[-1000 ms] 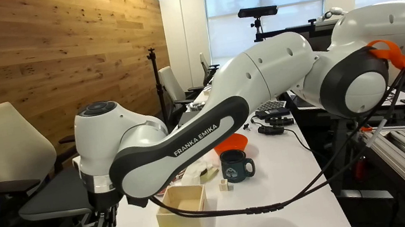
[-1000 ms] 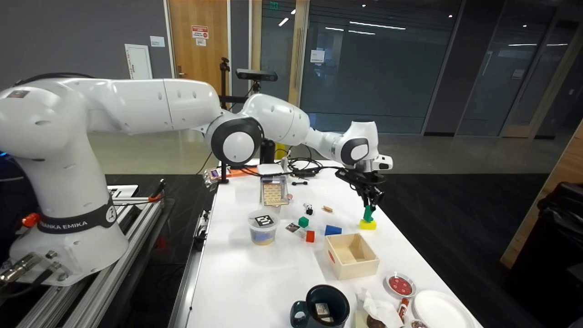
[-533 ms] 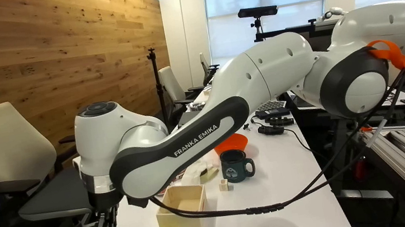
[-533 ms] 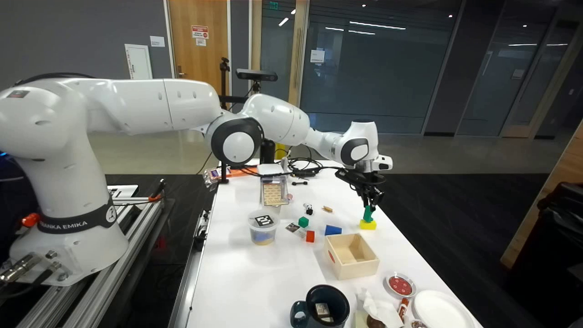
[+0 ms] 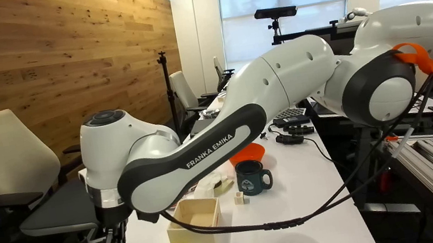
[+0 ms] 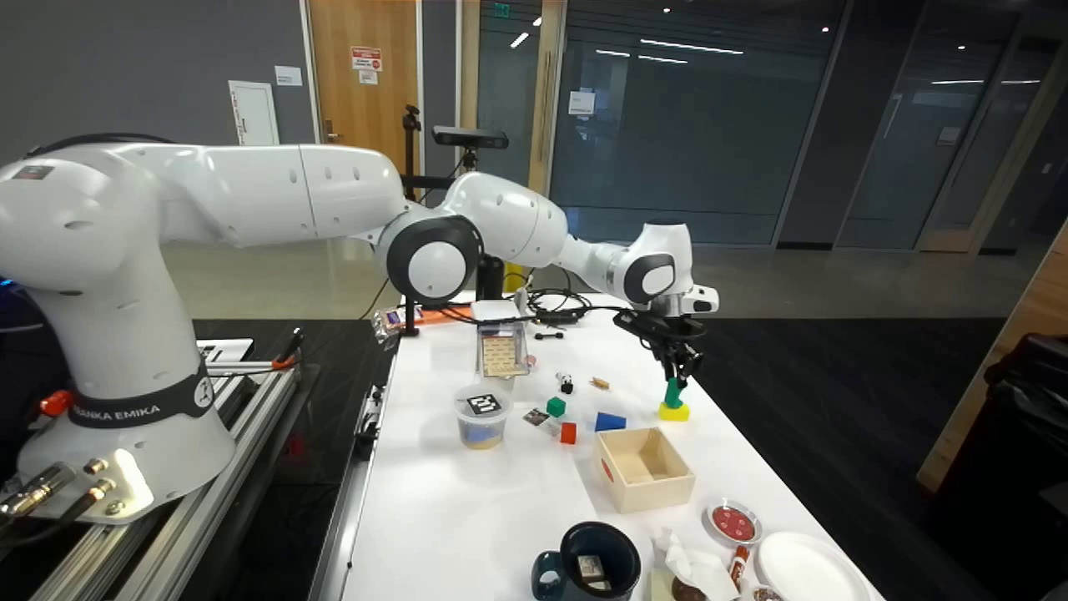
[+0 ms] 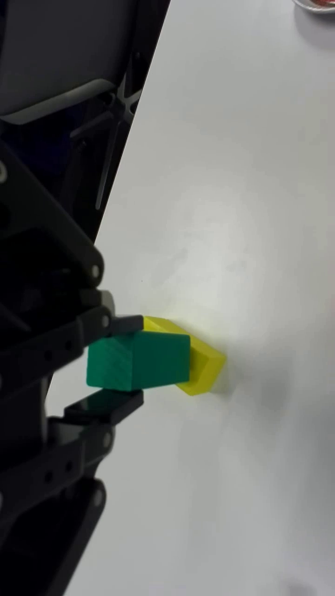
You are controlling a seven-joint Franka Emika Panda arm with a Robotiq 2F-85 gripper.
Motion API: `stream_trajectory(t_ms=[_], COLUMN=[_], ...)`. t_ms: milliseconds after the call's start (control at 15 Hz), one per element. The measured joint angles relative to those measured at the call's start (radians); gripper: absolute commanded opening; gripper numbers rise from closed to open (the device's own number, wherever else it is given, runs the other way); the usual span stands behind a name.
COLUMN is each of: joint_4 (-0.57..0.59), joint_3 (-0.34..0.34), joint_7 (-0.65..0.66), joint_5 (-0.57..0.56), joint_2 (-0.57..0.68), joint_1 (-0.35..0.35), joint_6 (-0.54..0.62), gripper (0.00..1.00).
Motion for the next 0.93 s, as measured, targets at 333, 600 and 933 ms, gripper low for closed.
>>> stream_trajectory(t_ms=[333,600,933], joint_4=[-0.002,-0.003,-0.003], joint_3=[0.001,0.001,0.001], joint_7=[-0.002,-0.002,-0.004], joint_5=[0.000,0.000,0.000], joint_2=[0.000,0.000,0.000], joint_1=[0.001,0.002,0.005], joint_6=[-0.019,-0.023,-0.023], gripper=[0.09,0.09,0.09])
